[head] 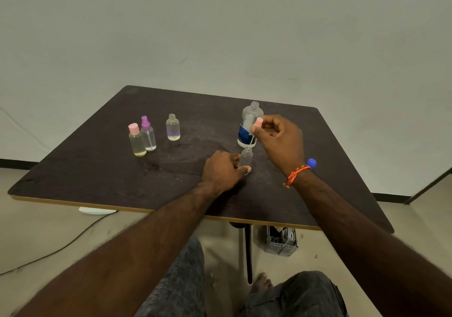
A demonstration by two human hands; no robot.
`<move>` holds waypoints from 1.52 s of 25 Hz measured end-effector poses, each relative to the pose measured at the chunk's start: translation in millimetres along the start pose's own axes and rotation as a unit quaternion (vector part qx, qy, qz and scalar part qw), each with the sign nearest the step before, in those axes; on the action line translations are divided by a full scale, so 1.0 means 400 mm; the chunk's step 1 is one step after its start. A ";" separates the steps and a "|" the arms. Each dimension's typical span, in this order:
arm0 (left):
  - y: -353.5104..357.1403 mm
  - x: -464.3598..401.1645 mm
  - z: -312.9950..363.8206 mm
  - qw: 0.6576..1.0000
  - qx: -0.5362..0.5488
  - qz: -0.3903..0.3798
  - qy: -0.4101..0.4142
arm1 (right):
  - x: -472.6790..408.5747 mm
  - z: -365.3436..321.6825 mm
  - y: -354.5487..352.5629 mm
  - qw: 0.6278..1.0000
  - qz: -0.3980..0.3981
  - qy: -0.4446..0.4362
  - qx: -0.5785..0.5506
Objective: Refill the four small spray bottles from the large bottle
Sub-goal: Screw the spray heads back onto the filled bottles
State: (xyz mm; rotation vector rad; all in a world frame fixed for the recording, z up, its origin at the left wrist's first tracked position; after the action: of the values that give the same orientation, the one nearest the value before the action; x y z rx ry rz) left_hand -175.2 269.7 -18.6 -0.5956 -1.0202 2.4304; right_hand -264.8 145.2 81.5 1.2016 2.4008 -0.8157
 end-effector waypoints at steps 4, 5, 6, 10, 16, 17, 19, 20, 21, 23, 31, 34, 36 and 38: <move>-0.002 0.007 0.002 1.000 0.009 0.001 0.005 | 0.027 0.036 0.038 0.997 -0.052 0.009 0.047; -0.002 0.007 0.002 1.000 0.008 0.002 0.005 | 0.034 0.048 0.046 0.996 -0.066 0.015 0.060; -0.003 0.008 0.002 1.000 0.004 0.004 0.006 | 0.042 0.059 0.051 0.994 -0.078 0.020 0.068; -0.004 0.004 0.000 1.000 -0.012 0.009 0.010 | 0.059 0.081 0.069 0.990 -0.105 0.034 0.091; 0.003 -0.004 -0.005 1.000 -0.028 -0.001 0.006 | 0.057 0.075 0.075 0.982 -0.116 0.045 0.140; 0.004 -0.009 -0.003 0.999 -0.036 -0.006 0.007 | 0.057 0.073 0.076 0.981 -0.118 0.051 0.145; 0.007 -0.019 0.008 0.999 -0.042 -0.007 0.015 | 0.058 0.070 0.076 0.979 -0.115 0.056 0.160; 0.009 -0.027 0.014 0.999 -0.025 0.000 0.022 | 0.057 0.071 0.074 0.979 -0.110 0.058 0.163; 0.009 -0.031 0.016 1.000 0.000 0.007 0.023 | 0.058 0.075 0.072 0.979 -0.105 0.065 0.162; 0.000 -0.036 0.019 0.999 0.028 0.016 0.021 | 0.054 0.085 0.069 0.979 -0.100 0.086 0.157; -0.001 -0.026 0.021 0.999 0.041 0.001 0.014 | 0.040 0.057 0.070 0.980 -0.176 0.039 0.081; -0.001 -0.022 0.019 0.999 0.044 0.010 0.004 | 0.026 0.066 0.054 0.979 -0.119 0.038 0.164; -0.003 -0.020 0.019 0.999 0.047 0.014 -0.011 | 0.032 0.073 0.063 0.973 -0.153 0.050 0.167; 0.001 -0.021 0.017 0.999 0.037 0.015 -0.006 | 0.043 0.079 0.076 0.974 -0.198 0.054 0.096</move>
State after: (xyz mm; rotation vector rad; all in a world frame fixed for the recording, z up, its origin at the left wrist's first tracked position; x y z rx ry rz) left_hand -172.2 260.9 -12.7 -0.5763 -0.9285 2.4877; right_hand -249.1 150.6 37.4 0.8545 2.7514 -1.1509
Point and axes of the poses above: each hand's wrist, its own x-axis away from the middle knuckle, its own y-axis out of the palm, z = x × y, the point moved 5 cm from there along -x, towards the middle knuckle, and after that the axes turned 6 degrees about z, right-handed, at the moved point
